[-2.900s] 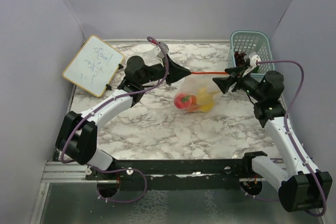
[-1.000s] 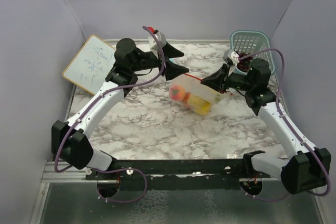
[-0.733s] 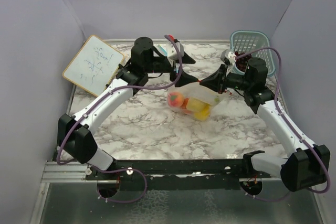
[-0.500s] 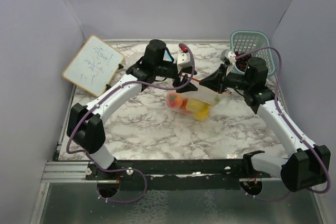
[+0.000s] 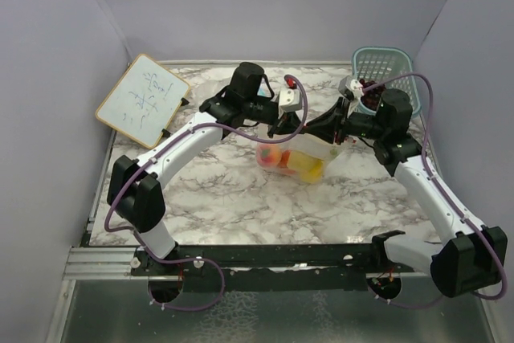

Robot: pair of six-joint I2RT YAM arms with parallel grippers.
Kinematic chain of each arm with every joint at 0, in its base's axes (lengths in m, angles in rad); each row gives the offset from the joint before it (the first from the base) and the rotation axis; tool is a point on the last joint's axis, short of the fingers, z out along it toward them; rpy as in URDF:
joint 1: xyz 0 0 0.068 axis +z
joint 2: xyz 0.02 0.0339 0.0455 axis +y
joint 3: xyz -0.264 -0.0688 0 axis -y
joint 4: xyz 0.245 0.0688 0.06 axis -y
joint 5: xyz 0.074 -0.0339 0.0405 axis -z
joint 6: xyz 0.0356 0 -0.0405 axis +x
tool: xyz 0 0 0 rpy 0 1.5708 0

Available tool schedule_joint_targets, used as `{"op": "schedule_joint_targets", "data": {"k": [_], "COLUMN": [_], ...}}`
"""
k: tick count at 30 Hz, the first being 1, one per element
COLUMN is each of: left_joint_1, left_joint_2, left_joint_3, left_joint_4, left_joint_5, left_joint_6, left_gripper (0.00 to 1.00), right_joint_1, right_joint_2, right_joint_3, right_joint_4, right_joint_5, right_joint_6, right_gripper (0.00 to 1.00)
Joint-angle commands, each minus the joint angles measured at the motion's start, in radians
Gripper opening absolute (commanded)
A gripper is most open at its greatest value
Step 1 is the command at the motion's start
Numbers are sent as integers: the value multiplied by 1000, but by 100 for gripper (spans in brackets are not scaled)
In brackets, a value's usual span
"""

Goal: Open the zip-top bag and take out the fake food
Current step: Pick up the zipper food storage bag at the center of the board.

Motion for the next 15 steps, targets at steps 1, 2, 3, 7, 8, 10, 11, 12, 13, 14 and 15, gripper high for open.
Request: {"op": "schedule_joint_targets", "data": {"k": [1,2,3,7,8,10,11,12,13,14,15], "left_joint_1": [-8,-7,-7,-4,-1,7,15,25,41,59,84], "left_joint_2": [-27,-34,-41,-58,-63,-78,-87,-99,-111,-127,-143], "left_joint_3": [-14,-21,-32,-55,-60,-77,-91,-106,-126,-150,-190], "left_joint_4": [39,46,55,65,68,90,113,141,180,231,295], "left_joint_5": [42,38,34,26,24,18,16,19,27,39,52], "left_joint_6": [-3,-9,-14,-25,-28,-46,-63,-83,-111,-146,-184], "left_gripper": [0,0,0,0,0,0,0,0,0,0,0], "right_joint_1": [7,7,7,7,7,7,7,7,6,6,6], "right_joint_2": [-64,-77,-88,-124,-137,-168,-183,-193,-199,-198,-197], "right_joint_3": [-29,-37,-49,-68,-73,-88,-95,-104,-108,-107,-108], "right_joint_4": [101,114,135,162,162,169,173,184,193,193,199], "right_joint_5": [46,72,100,184,216,290,330,359,369,372,375], "right_joint_6": [52,63,82,114,116,117,116,117,117,114,122], "right_gripper": [28,31,34,45,48,58,61,62,63,63,64]}}
